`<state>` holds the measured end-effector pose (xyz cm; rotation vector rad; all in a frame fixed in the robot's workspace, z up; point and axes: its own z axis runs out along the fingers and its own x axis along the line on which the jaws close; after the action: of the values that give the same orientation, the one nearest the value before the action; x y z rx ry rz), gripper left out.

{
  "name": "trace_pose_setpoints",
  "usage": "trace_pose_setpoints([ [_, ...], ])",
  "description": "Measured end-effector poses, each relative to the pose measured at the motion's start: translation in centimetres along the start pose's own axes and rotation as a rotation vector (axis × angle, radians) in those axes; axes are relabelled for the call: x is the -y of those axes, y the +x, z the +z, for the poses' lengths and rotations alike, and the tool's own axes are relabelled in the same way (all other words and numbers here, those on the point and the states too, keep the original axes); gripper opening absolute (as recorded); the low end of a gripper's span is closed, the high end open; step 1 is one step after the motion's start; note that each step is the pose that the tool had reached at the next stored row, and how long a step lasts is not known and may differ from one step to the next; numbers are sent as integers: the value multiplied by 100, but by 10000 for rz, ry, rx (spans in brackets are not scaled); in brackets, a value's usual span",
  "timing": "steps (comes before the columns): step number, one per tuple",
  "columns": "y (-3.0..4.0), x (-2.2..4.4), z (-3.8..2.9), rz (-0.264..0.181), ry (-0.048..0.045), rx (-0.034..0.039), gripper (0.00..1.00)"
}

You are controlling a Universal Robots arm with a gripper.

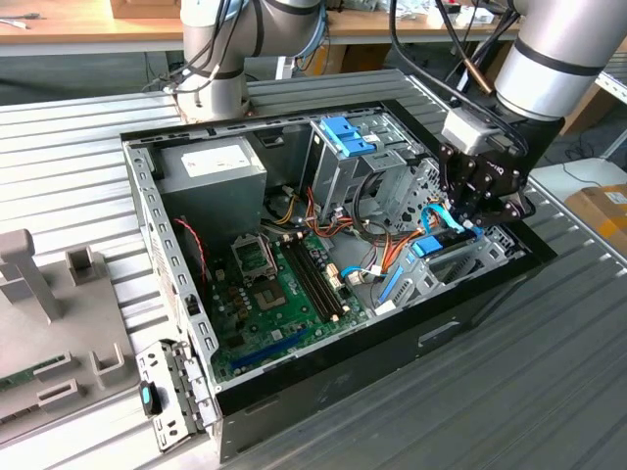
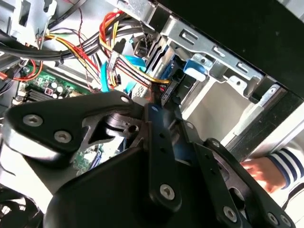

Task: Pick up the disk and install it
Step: 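Insert the disk into the insertion slot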

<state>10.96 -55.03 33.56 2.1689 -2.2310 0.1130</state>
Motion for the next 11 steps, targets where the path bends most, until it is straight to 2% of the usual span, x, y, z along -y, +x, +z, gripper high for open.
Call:
trace_pose_setpoints([
  [3,1,0,-13,0,0,-11,24],
  [4,4,2,-56,0,0,-14,24],
  [8,11,5,-156,0,0,-19,24],
  [11,20,10,-306,0,0,-18,24],
])
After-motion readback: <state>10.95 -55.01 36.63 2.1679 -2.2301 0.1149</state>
